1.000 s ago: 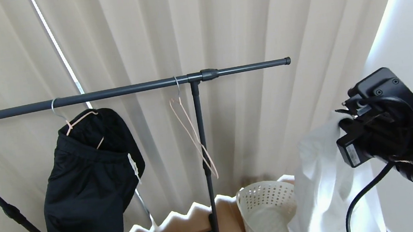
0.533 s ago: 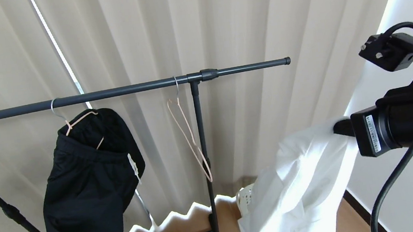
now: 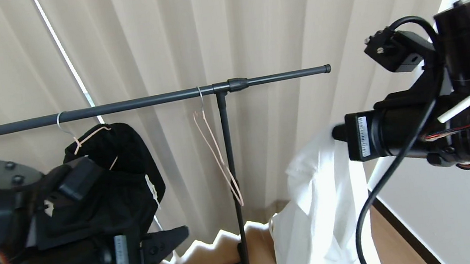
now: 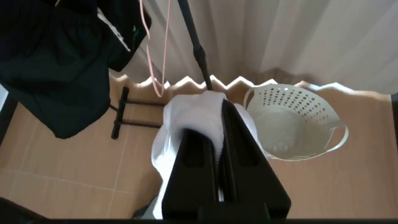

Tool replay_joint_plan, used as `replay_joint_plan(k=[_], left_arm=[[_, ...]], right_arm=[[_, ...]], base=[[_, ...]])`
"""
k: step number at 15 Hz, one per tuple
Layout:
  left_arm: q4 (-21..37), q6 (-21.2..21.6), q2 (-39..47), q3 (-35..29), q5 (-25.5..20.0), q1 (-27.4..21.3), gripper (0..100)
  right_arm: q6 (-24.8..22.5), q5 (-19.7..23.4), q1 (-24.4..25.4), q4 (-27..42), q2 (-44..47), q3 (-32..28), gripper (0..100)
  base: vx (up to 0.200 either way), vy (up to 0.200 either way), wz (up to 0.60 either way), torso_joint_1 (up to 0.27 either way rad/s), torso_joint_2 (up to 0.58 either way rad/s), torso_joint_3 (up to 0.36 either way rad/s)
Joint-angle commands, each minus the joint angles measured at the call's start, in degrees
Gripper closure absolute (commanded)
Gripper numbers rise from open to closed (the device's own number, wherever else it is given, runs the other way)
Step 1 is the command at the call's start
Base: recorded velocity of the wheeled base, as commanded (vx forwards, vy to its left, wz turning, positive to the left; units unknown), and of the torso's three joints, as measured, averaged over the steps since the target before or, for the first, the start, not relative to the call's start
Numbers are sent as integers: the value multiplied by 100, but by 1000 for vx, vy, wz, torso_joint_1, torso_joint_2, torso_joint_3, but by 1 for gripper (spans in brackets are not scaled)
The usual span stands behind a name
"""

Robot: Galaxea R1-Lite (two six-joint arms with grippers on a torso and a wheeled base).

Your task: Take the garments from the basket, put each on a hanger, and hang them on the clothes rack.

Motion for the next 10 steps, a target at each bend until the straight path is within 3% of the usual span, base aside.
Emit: replay_joint_plan(k=[1, 4, 7, 10], left_arm=[[-554, -44, 1096, -297, 6, -732, 0], [-949, -88, 1588, -719, 42, -1312, 0], [-1398, -97, 2221, -1114, 94, -1567, 0], [-1635, -97, 2854, -1448, 666, -1584, 0]], right_arm=[[129, -76, 157, -165, 497, -17, 100], [234, -330, 368, -174, 515, -35, 100], [296, -348, 421, -191, 638, -70, 100], [410, -392, 456, -306, 700, -79, 100]], base=[[0, 0, 0, 0, 0, 0], [0, 0, 0, 0, 0, 0], [0, 0, 0, 0, 0, 0], [0, 0, 0, 0, 0, 0]])
